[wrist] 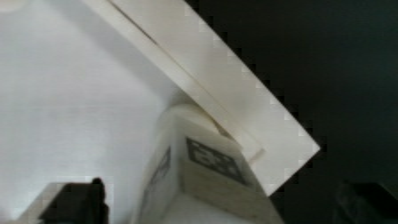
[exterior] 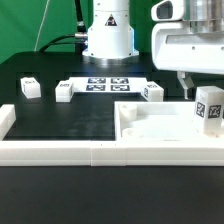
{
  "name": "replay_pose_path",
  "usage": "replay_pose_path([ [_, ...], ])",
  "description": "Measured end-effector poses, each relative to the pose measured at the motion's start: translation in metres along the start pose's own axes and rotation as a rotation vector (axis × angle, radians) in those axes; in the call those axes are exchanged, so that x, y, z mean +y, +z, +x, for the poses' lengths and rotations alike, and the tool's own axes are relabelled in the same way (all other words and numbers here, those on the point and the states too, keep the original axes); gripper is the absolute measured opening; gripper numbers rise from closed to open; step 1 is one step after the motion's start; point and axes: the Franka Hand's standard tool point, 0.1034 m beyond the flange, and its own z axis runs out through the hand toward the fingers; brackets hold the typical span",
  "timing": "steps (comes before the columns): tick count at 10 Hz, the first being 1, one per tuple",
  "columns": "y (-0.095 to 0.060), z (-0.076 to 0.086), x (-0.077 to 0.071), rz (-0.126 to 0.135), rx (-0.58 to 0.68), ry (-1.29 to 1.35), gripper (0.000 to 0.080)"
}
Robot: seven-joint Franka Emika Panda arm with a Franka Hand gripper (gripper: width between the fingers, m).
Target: Assemble one leg
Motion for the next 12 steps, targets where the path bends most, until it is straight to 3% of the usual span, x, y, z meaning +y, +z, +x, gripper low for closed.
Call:
replay_pose_path([
  [2,0.0021,0.0037,0.0000,-0.021,0.000,-0.236,0.0649],
  [5,0.0037,0.0006,-0.0003,-0.085,0.017,-0.617,0.0649],
  [9,0.0045,-0.0002,-0.0005,-0.095,0.011,-0.951,0.0649],
  [10,0.0046,-0.0005,-0.0008,-0.093,0.011,-0.933,0.0649],
  [12,0.0047,-0.0003,-0.0005,-0.093,0.011,-0.933,0.0359],
])
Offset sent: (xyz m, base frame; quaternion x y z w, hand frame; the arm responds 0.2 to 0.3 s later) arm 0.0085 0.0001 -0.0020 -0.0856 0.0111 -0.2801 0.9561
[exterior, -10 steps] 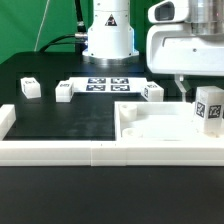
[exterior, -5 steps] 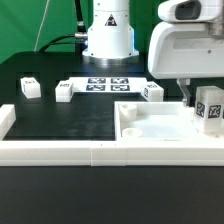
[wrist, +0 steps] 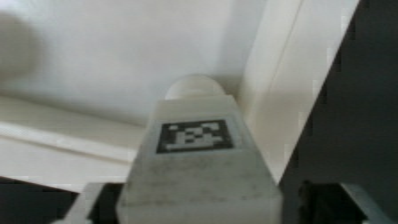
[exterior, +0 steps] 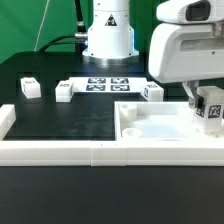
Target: Assemble one leg
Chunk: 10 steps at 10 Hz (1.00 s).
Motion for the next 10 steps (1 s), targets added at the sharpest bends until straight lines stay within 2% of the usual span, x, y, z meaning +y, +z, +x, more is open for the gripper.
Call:
replay_pose_path([
  [1,0.0000,0.0000,0.0004,0.000,0.000,0.000,0.0359],
  [2,0.0001,-0.0001,0.0014,-0.001,0.000,0.002,0.0294],
  [6,0.0004,-0.0003,0.0024,-0.001,-0.001,0.038,0.0294],
  [8,0.0017,-0.0014,0.0061,0.021,0.005,0.324,0.0294],
  [10,0.0020,-0.0016,0.0075,0.027,0.027,0.547,0.0294],
])
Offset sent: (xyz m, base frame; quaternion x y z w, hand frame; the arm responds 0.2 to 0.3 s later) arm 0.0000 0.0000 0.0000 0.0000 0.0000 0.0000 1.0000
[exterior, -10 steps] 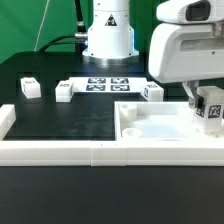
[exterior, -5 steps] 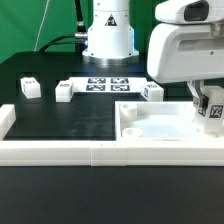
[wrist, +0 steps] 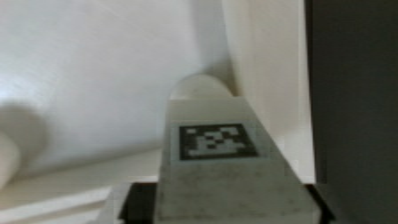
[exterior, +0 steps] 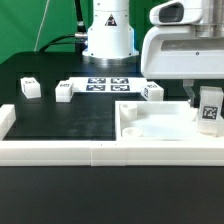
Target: Assemble one leg
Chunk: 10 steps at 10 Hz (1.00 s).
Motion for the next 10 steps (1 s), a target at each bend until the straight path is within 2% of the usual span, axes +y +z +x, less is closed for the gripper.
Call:
replay_pose_path([
  [5,0.0005,-0.0004,0.0023,0.005,0.002,0.677,0.0294],
  [10,0.0018,-0.0033,-0.0003,0.023,-0.030,1.134,0.0294],
])
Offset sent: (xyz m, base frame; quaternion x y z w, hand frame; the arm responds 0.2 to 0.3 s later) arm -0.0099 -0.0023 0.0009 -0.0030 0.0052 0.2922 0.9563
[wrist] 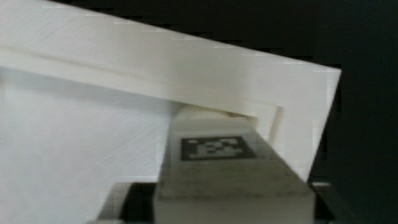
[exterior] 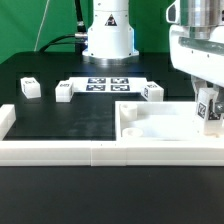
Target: Assemble one leg
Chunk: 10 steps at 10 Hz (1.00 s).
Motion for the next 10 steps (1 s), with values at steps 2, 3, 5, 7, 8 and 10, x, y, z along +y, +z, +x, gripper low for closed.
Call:
replay_pose_path([
  [2,0.0001,-0.0004,-0.0001,0.001,-0.001,-0.005,0.0364],
  [3,0.0001,-0.0004,-0.0002,0.001,-0.001,-0.019,0.0500],
  [5,0.0002,-0.0043,0.0001,-0.001,-0.003,-0.096,0.0622],
  [7,0.0007,-0.0087,0.0026,-0.024,0.000,-0.295,0.0642],
  [8,0.0007,-0.0081,0.0020,-0.023,-0.002,-0.420,0.0648],
  [10,0.0009,-0.0034,0.0018,-0.028,-0.005,-0.655,0.0649],
])
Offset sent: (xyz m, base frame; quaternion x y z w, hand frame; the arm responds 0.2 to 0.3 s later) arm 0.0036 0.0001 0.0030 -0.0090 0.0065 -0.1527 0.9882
